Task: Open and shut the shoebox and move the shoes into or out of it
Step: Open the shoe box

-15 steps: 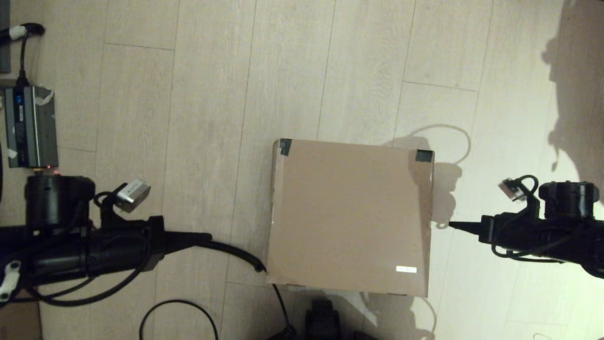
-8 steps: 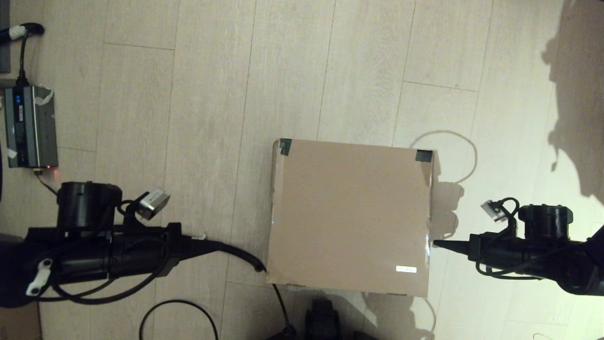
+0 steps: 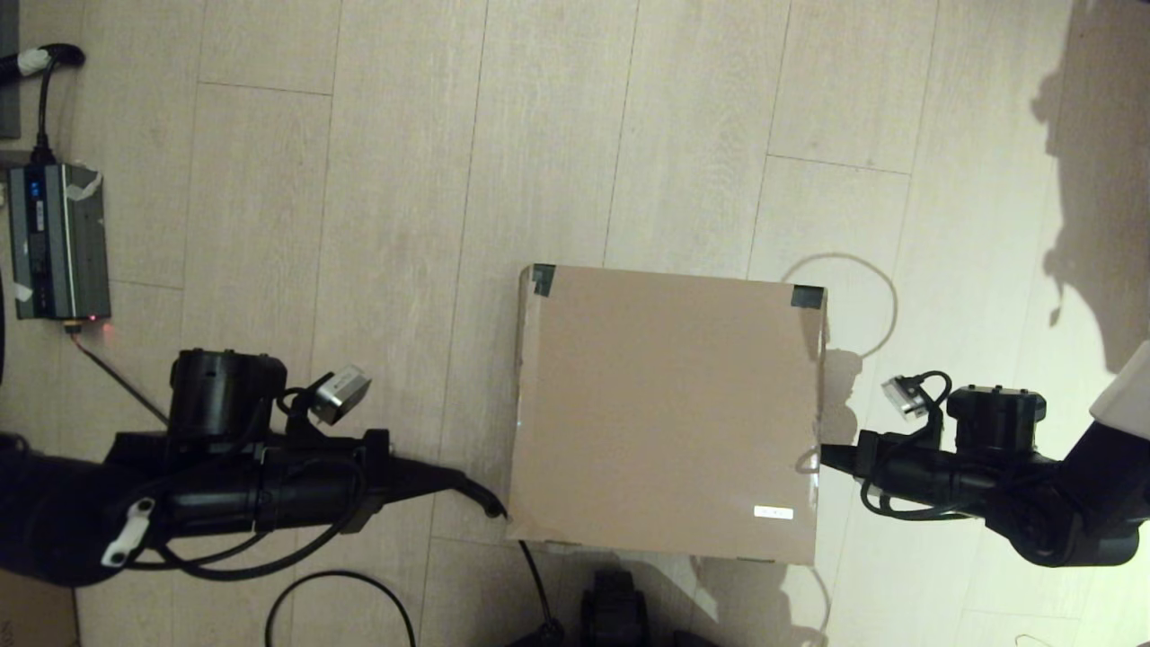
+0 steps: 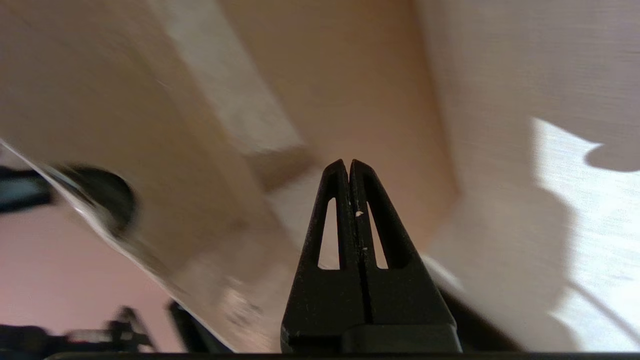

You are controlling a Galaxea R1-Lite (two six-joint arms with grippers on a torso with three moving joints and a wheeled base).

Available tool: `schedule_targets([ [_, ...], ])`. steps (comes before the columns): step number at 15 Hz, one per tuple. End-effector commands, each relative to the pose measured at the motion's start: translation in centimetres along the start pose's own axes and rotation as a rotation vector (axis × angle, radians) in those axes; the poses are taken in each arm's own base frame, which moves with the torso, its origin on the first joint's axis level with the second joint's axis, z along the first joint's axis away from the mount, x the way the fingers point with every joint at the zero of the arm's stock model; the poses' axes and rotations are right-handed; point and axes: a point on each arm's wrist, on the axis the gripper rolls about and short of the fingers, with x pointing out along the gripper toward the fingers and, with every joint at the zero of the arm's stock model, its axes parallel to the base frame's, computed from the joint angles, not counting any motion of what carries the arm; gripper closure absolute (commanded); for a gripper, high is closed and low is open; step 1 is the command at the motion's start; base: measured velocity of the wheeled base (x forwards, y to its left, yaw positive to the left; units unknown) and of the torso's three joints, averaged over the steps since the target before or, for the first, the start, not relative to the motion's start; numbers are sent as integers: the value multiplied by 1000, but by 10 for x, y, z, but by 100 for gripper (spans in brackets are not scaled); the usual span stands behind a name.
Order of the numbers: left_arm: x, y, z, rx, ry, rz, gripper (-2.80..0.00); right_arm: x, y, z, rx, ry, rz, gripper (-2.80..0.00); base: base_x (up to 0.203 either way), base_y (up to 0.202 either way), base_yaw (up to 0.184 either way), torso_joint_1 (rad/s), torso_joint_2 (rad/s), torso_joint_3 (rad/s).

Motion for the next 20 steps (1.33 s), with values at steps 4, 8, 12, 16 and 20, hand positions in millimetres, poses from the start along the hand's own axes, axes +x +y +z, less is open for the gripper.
schedule_targets([
  [4,2,-7,-2,4,11,-19,0,-10,26,17,49,-45,89,0,0,0,0,0,0,0],
  [8,-18,-26,-3,16,-45,-46,0,-26,53,27,79,-58,153,0,0,0,0,0,0,0],
  [12,-34,-40,-6,32,-91,-66,0,-42,72,23,88,-70,168,0,0,0,0,0,0,0],
  [16,-57,-62,-10,52,-155,-101,0,-58,93,27,96,-100,192,0,0,0,0,0,0,0],
  [20,-71,-64,-30,-19,-123,-29,0,-71,115,34,101,-128,228,0,0,0,0,0,0,0],
])
